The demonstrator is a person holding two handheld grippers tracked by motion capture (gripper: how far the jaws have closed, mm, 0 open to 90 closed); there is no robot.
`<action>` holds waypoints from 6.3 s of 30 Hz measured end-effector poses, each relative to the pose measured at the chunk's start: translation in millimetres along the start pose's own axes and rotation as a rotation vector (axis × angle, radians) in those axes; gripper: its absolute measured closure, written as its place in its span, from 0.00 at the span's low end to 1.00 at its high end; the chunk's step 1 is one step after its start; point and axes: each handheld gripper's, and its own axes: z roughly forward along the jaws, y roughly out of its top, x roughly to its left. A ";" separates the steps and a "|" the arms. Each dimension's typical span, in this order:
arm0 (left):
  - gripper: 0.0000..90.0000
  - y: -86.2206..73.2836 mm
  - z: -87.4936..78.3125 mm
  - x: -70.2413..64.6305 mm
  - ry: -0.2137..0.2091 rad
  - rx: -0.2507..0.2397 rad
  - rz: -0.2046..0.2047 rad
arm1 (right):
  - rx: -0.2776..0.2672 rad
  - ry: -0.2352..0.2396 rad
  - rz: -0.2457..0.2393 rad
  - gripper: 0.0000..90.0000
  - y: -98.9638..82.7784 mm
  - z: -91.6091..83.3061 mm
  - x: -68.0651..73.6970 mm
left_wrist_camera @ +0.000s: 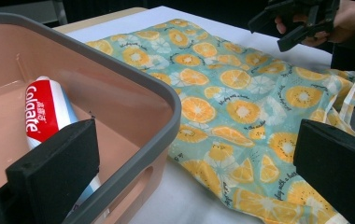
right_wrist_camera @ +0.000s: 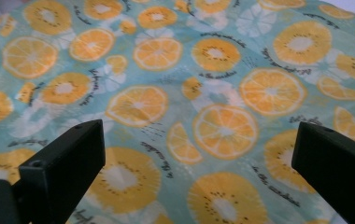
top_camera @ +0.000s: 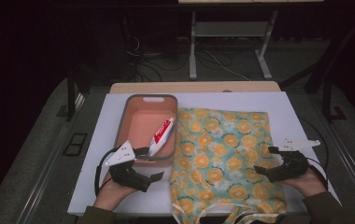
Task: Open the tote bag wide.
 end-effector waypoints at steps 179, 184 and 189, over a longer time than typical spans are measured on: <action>0.00 -1.5 2.3 -3.7 -0.002 -0.001 0.000 | 0.047 0.153 -0.138 0.52 93.6 75.6 54.1; 0.00 -1.8 2.4 -3.9 -0.005 -0.001 -0.001 | 0.039 0.237 -0.176 0.52 72.4 52.2 67.1; 0.00 -2.6 2.3 -3.0 -0.006 -0.003 -0.005 | 0.054 0.293 -0.230 0.52 52.0 48.1 85.6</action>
